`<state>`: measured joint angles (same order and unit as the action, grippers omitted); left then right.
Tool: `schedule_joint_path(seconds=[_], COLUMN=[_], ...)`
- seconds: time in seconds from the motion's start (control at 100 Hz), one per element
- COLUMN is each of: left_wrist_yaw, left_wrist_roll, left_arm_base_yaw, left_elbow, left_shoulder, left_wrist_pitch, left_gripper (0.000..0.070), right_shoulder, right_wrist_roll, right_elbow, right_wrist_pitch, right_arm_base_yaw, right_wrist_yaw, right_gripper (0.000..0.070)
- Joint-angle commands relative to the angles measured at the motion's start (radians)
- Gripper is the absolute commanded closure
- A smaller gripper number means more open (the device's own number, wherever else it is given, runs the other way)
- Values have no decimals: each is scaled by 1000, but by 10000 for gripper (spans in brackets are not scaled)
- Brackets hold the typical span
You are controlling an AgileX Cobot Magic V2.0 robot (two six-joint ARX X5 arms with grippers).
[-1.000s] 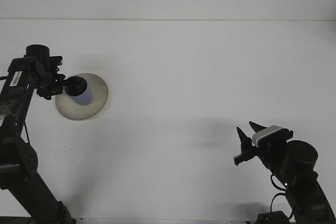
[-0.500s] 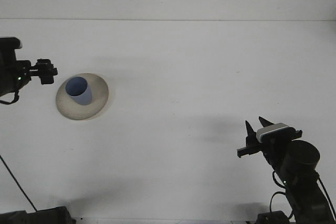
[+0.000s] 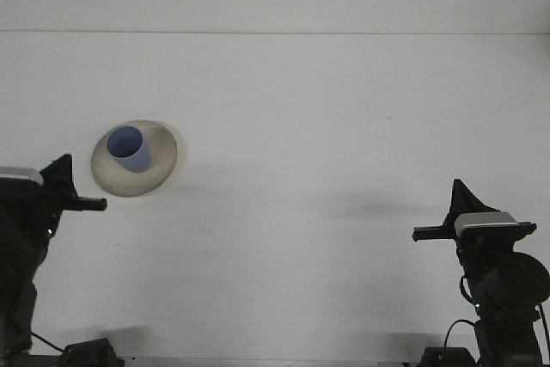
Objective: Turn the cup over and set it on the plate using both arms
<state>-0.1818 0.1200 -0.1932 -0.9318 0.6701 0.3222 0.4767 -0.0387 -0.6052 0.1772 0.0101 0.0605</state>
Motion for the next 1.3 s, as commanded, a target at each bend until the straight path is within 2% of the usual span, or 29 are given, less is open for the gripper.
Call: schedule_joint_path(seconds=[0.0, 0.14, 0.28, 0.34, 0.9, 1.03, 1.11, 1.17, 1.29], left_wrist_yaw=[7, 32, 31, 31, 31, 35, 120, 179, 186], left_wrist_roll=[-18, -88, -198, -222, -221, -183, -123, -103, -127], left_arm_base_yaw=[-2, -2, -2, -2, -2, 16, 64, 104, 127], left_elbow=[197, 414, 442, 442, 441, 461, 534, 623, 756], left_shoulder=[-108, -275, -333, -343, -353, -367, -402, -449, -553], left_wrist_pitch=[-157, -297, -286, -290, -296, -306, -342, -408, -432], left_gripper=[685, 687, 686, 685, 685, 685, 685, 685, 685], right_shoulder=[-10, -11, -11, -11, -11, -11, -11, -11, -11], right_wrist_roll=[23, 16, 16, 16, 16, 16, 16, 16, 16], right_elbow=[4, 4, 4, 4, 4, 4, 4, 4, 4], right_wrist_pitch=[-32, -65, -66, -71, -72, -72, -72, -72, -72], right_arm_base_yaw=[7, 9, 9, 9, 9, 9, 9, 9, 9], right_wrist_yaw=[14, 26, 18, 18, 18, 18, 18, 18, 17], right_gripper=[700, 700, 700, 700, 700, 700, 700, 700, 700])
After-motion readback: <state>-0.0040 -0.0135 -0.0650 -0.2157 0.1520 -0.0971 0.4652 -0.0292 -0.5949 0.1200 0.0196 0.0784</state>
